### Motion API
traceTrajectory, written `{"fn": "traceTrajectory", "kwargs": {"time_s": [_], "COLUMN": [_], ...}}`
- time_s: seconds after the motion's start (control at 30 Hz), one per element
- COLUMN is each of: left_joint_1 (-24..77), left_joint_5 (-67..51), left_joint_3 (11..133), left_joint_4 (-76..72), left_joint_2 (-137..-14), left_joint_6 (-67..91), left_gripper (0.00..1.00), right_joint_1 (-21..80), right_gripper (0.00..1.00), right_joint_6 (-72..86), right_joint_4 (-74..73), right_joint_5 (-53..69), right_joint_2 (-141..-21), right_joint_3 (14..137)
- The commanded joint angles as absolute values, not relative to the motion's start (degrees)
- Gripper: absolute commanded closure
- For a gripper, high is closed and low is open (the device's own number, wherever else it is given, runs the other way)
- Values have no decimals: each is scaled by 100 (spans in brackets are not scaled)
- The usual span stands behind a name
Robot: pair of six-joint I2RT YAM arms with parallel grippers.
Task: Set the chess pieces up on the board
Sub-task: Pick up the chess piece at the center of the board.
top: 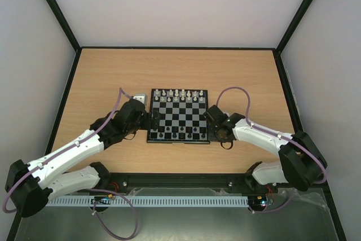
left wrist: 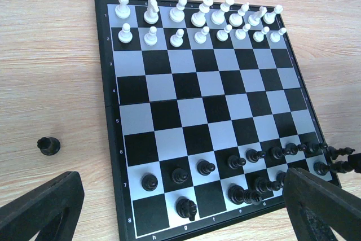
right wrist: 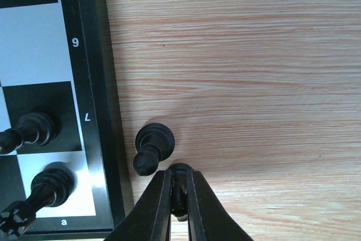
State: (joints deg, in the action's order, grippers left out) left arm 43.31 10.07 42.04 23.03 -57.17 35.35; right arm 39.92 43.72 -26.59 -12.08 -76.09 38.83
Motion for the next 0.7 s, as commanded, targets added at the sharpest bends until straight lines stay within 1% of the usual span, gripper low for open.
{"fn": "traceTrajectory", "kwargs": {"time_s": [0.0, 0.1, 0.2, 0.3, 0.47, 0.67], "left_joint_1": [4298, 4298, 4293, 4298, 4297, 4298], "left_joint_5": [997, 1003, 993, 1015, 1050, 1136], "left_joint_3": [4156, 4163, 4156, 4139, 4138, 4129], "left_joint_4": [2302, 2315, 2313, 2301, 2315, 2377], "left_joint_2": [-5720, -5728, -5747, -5737, -5744, -5699], "left_joint_6": [3601, 3605, 3627, 3643, 3649, 3683], "left_gripper": [0, 1, 0, 0, 1, 0], "right_joint_1": [3951, 3964, 3972, 3988, 4176, 4746], "right_gripper": [93, 94, 95, 95, 96, 96], "right_joint_6": [4346, 4340, 4344, 4289, 4196, 4138], "right_joint_4": [-3074, -3326, -3680, -3945, -4070, -4128], "right_joint_5": [-1064, -823, -838, -779, -698, -734], "right_joint_2": [-7271, -6855, -6499, -6334, -6468, -7003], "right_joint_3": [4015, 4121, 4354, 4581, 4910, 5467]}}
